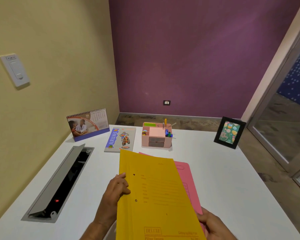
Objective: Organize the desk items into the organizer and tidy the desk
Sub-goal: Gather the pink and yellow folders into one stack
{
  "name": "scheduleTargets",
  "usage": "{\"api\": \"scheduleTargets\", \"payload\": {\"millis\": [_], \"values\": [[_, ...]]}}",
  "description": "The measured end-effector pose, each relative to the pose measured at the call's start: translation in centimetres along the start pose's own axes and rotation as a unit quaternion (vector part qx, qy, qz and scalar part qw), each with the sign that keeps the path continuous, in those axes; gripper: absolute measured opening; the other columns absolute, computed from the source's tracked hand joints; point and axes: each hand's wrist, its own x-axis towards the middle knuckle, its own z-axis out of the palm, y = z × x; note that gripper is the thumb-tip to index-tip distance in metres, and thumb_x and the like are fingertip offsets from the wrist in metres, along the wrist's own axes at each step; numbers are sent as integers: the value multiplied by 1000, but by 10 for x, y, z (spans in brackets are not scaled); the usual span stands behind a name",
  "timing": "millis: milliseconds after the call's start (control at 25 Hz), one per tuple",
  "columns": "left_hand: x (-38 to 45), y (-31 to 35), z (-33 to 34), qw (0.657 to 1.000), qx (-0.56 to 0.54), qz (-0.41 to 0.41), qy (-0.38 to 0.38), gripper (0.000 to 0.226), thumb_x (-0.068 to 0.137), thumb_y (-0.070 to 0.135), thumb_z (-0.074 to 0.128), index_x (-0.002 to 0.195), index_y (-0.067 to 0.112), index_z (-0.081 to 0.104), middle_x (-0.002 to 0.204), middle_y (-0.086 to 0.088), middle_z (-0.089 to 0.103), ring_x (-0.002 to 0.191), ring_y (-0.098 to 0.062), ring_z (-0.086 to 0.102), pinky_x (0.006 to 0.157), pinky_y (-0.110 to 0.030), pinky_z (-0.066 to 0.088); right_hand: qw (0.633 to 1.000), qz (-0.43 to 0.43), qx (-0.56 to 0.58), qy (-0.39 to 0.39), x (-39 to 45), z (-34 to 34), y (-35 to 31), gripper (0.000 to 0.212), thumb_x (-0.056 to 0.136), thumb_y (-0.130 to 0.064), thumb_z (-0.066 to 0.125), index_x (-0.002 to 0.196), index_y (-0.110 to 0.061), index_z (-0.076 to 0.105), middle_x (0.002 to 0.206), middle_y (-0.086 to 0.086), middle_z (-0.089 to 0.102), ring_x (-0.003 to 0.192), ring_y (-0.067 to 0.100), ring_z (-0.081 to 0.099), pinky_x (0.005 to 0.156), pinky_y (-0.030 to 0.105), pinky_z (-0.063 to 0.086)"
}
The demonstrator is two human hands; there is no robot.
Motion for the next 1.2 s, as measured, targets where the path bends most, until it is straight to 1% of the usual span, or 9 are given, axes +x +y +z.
{"api": "scheduleTargets", "payload": {"millis": [120,200,320,400,480,600,840,1040,1200], "values": [[1,0,-6,994,33,-103,19,59,76,11,80,115,45,52,140,13,38,129,-8,40,100,-24,39,1000,9,-16,-17,6,1,3,47,84,16,56,127,-2,57,116,31,64,94,53,64,75,61,56],[10,-1,-11,960,-89,-247,98,53,84,19,73,121,47,46,139,1,45,123,-20,49,95,-37,47,998,14,-10,-60,1,2,2,47,83,15,57,127,-3,57,121,32,61,102,54,61,77,63,55],[18,9,-13,788,-410,-449,99,50,93,57,39,125,23,55,129,-15,60,111,-42,60,85,-54,53,998,10,-23,-62,-8,11,-1,45,81,15,58,123,-2,59,120,33,62,100,55,62,73,61,56],[17,20,-17,730,-484,-482,-3,58,92,57,39,120,13,64,119,-24,66,106,-48,63,84,-59,53,997,-10,-33,-70,-4,14,-3,47,82,18,55,124,-3,60,120,33,62,100,54,62,78,64,54],[15,20,-12,765,-456,-453,-41,43,88,33,61,124,9,60,115,-23,68,102,-46,65,85,-59,52,995,-19,-70,-70,-2,18,-5,52,81,21,52,125,-6,61,120,33,61,104,55,60,91,69,45],[10,12,0,810,-404,-424,7,71,65,10,86,128,5,54,111,-21,70,98,-45,67,87,-59,51,993,-30,-99,-61,-4,24,-9,38,84,10,56,118,-2,66,103,31,68,88,47,67,80,57,55],[16,20,10,884,-290,-363,53,40,87,-2,64,120,20,54,105,1,69,95,-21,66,77,-34,55,981,-110,-160,-6,3,30,-16,61,94,-58,30,111,-16,70,110,19,71,103,37,68,98,53,49],[17,24,14,919,-218,-320,78,44,82,2,73,118,22,58,109,-1,71,98,-25,68,84,-43,56,918,-320,-236,-16,5,32,-15,37,83,-35,72,114,-16,65,105,3,75,99,24,70,74,29,58],[17,31,22,920,-205,-319,98,40,72,-10,76,100,17,63,96,-6,73,90,-24,68,74,-31,54,899,-350,-258,56,15,29,-9,22,84,6,67,96,-12,67,88,0,77,91,24,69,75,27,53]]}}
